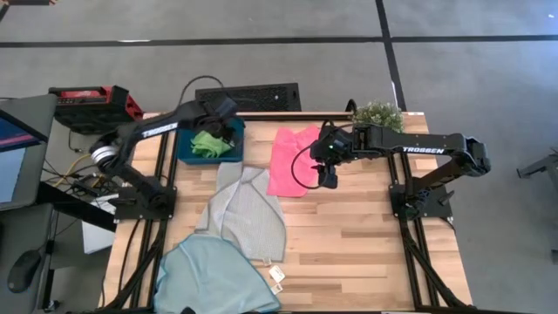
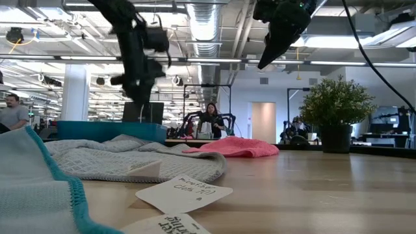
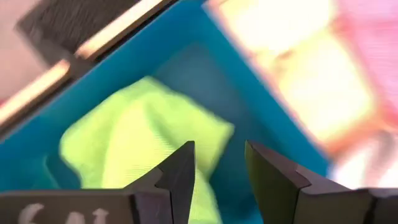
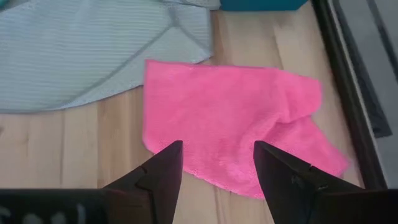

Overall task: Fold microfiber towels
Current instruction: Fold the pink cloth

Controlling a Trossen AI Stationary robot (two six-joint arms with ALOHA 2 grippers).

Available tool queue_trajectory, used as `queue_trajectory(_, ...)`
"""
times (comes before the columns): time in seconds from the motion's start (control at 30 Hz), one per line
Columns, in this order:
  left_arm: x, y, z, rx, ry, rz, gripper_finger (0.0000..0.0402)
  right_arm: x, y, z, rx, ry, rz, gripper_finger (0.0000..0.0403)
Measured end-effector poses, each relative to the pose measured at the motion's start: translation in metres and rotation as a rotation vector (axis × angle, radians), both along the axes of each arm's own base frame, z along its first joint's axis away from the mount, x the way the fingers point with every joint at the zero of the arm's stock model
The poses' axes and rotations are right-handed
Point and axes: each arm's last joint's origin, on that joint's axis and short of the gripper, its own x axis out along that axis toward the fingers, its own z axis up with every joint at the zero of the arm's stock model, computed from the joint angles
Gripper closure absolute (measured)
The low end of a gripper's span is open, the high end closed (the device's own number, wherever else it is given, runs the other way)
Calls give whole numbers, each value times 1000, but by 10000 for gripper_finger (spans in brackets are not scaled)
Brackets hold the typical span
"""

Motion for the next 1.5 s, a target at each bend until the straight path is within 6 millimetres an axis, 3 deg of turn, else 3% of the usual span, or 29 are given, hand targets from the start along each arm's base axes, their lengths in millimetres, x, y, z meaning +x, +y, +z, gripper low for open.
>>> queue_trajectory(0.13, 7, -44, 23, 51, -71, -211, 268, 0, 5, -1, 36, 9, 58, 182)
queue_trajectory(0.3, 20, -101, 29, 56, -109, -423, 269, 0, 10, 0, 37, 2, 78, 182)
queue_trajectory(0.43, 37, -134, 24, 60, -141, -556, 269, -3, 16, 5, 35, -15, 98, 182)
queue_trajectory(0.6, 63, -162, 1, 50, -119, -662, 268, -12, 22, 14, 48, -39, 96, 182)
queue_trajectory(0.9, 103, -178, -57, 87, -31, -756, 269, -18, 34, 20, 110, -60, 134, 182)
queue_trajectory(1.13, 121, -181, -90, 115, 17, -835, 269, -17, 39, 20, 164, -64, 177, 182)
queue_trajectory(1.37, 129, -175, -114, 163, 74, -797, 269, -18, 39, 19, 165, -56, 178, 182)
queue_trajectory(1.5, 129, -174, -116, 166, 82, -800, 269, -18, 39, 19, 169, -56, 173, 182)
